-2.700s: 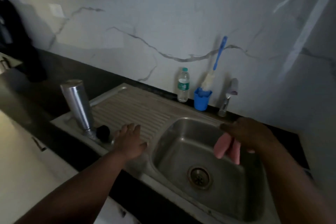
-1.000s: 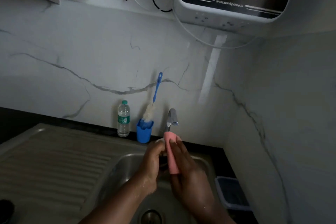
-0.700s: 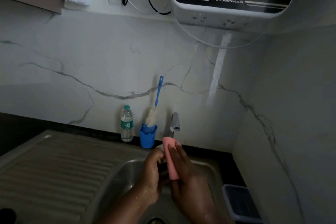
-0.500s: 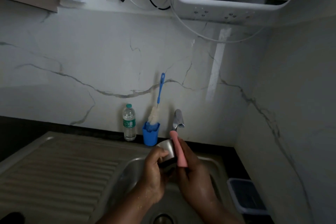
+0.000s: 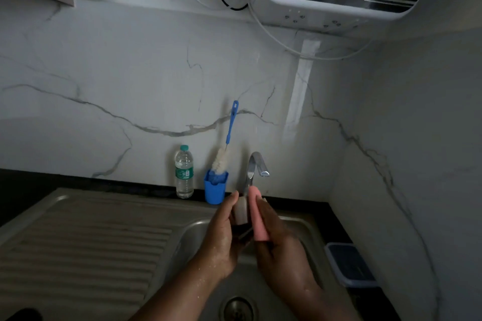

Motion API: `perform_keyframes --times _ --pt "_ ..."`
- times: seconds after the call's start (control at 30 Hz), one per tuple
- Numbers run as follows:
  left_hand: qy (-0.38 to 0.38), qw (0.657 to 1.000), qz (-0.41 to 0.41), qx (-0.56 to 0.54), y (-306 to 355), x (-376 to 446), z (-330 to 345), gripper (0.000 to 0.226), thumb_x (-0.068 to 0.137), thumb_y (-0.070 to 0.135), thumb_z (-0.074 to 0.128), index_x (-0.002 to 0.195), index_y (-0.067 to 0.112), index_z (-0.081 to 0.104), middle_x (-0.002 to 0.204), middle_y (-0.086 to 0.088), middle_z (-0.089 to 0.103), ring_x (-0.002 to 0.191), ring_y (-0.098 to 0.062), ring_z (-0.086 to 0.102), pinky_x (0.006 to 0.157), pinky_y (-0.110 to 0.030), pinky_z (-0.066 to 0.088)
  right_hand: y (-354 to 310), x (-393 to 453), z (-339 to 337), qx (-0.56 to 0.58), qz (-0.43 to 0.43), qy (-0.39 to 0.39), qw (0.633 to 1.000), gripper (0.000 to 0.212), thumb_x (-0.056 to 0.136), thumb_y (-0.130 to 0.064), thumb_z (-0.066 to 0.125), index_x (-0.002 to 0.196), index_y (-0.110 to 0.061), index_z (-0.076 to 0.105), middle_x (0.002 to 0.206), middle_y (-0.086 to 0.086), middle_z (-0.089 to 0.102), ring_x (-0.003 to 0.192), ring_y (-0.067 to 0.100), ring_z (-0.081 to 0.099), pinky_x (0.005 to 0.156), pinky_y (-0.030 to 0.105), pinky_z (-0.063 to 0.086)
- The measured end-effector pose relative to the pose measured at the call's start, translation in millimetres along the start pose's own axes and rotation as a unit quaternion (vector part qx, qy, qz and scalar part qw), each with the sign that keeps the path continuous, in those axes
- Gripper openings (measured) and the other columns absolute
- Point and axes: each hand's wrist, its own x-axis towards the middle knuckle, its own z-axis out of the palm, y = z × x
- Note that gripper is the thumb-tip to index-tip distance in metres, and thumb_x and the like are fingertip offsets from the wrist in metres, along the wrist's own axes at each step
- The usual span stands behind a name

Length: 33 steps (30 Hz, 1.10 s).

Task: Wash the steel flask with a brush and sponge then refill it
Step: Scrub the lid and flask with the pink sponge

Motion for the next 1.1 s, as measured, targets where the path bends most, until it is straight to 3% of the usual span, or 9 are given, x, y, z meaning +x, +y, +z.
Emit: perform_keyframes --times 0.07,0.17,0.33,0.47,0.6,0.77,0.87,1.0,1.1 --pt "0.017 1.000 -0.001 0.022 0.6 1.9 1.8 0.044 0.092 0.049 0.053 0.114 0.015 0.069 0.090 -0.010 0.076 0.087 -0.027 0.070 0.079 -0.037 0.054 2.2 -6.6 5.7 -0.110 -0.023 0.000 0.994 0.070 0.083 -0.029 0.040 0.149 -0.039 0.022 0.154 -0.018 0.023 0.134 -0.007 0.027 0.102 0.006 0.030" --pt "0.001 0.998 0.022 0.066 -6.7 2.2 3.6 0.061 0.074 0.059 0.061 0.114 0.014 0.070 0.103 -0.011 0.075 0.097 -0.025 0.072 0.089 -0.040 0.054 7.9 -6.3 5.3 -0.111 -0.014 -0.009 0.994 0.069 0.082 -0.029 0.038 0.149 -0.038 0.024 0.156 -0.014 0.023 0.135 -0.013 0.022 0.101 0.001 0.026" --pt "-0.022 1.000 0.011 -0.008 -13.2 0.8 -0.6 0.060 0.077 0.050 0.060 0.119 0.008 0.067 0.113 -0.017 0.071 0.107 -0.030 0.067 0.101 -0.046 0.048 15.2 -4.1 3.1 0.052 0.010 0.016 0.998 0.057 0.093 -0.015 0.042 0.148 -0.026 0.034 0.153 -0.016 0.033 0.141 0.004 0.029 0.115 0.025 0.028" --pt "0.022 1.000 -0.006 0.018 -16.5 3.9 3.4 0.039 0.089 0.048 0.056 0.105 0.015 0.070 0.083 -0.006 0.076 0.080 -0.020 0.067 0.069 -0.031 0.047 19.6 1.0 0.3 0.058 0.047 0.003 0.997 0.059 0.092 -0.024 0.043 0.147 -0.040 0.029 0.152 -0.022 0.031 0.140 -0.002 0.028 0.115 0.019 0.026" --pt "0.038 0.996 -0.012 0.082 -15.0 10.9 8.8 0.052 0.083 0.063 0.053 0.105 0.018 0.071 0.087 -0.007 0.077 0.087 -0.023 0.072 0.073 -0.033 0.053 26.4 -9.8 5.9 -0.102 0.008 -0.062 0.993 0.080 0.085 -0.026 0.045 0.142 -0.058 -0.001 0.157 -0.022 0.006 0.138 -0.011 0.015 0.105 0.002 0.023" --pt "0.027 0.996 0.022 0.079 -19.2 12.7 3.7 0.058 0.068 0.053 0.068 0.111 0.013 0.071 0.102 -0.012 0.075 0.093 -0.025 0.073 0.087 -0.040 0.053 34.0 -2.8 3.6 0.045 0.007 0.021 0.999 0.054 0.094 -0.022 0.041 0.147 -0.026 0.034 0.154 -0.014 0.030 0.142 0.002 0.027 0.114 0.022 0.029" --pt "0.017 1.000 0.017 0.016 -18.9 10.1 2.7 0.043 0.082 0.043 0.062 0.110 0.010 0.068 0.103 -0.015 0.074 0.094 -0.027 0.071 0.083 -0.039 0.051 30.3 3.7 3.2 0.168 0.084 0.024 0.982 0.048 0.100 -0.013 0.041 0.145 -0.030 0.038 0.148 -0.022 0.038 0.139 -0.001 0.032 0.116 0.033 0.030" --pt "0.084 0.986 0.021 0.142 -18.0 7.0 11.9 0.038 0.097 0.052 0.042 0.102 0.024 0.067 0.097 -0.007 0.072 0.093 -0.021 0.064 0.080 -0.035 0.046 33.0 -3.9 9.8 0.008 0.039 -0.009 0.999 0.062 0.092 -0.029 0.042 0.149 -0.038 0.018 0.156 -0.017 0.021 0.137 -0.014 0.017 0.110 0.006 0.021" --pt "0.035 0.980 0.049 0.188 -14.9 7.0 15.3 0.042 0.086 0.062 0.047 0.095 0.029 0.071 0.095 -0.001 0.076 0.092 -0.017 0.071 0.085 -0.033 0.052 39.0 -5.5 9.7 -0.087 0.019 -0.019 0.996 0.068 0.089 -0.034 0.038 0.150 -0.042 0.010 0.158 -0.019 0.012 0.137 -0.014 0.013 0.105 -0.002 0.016"
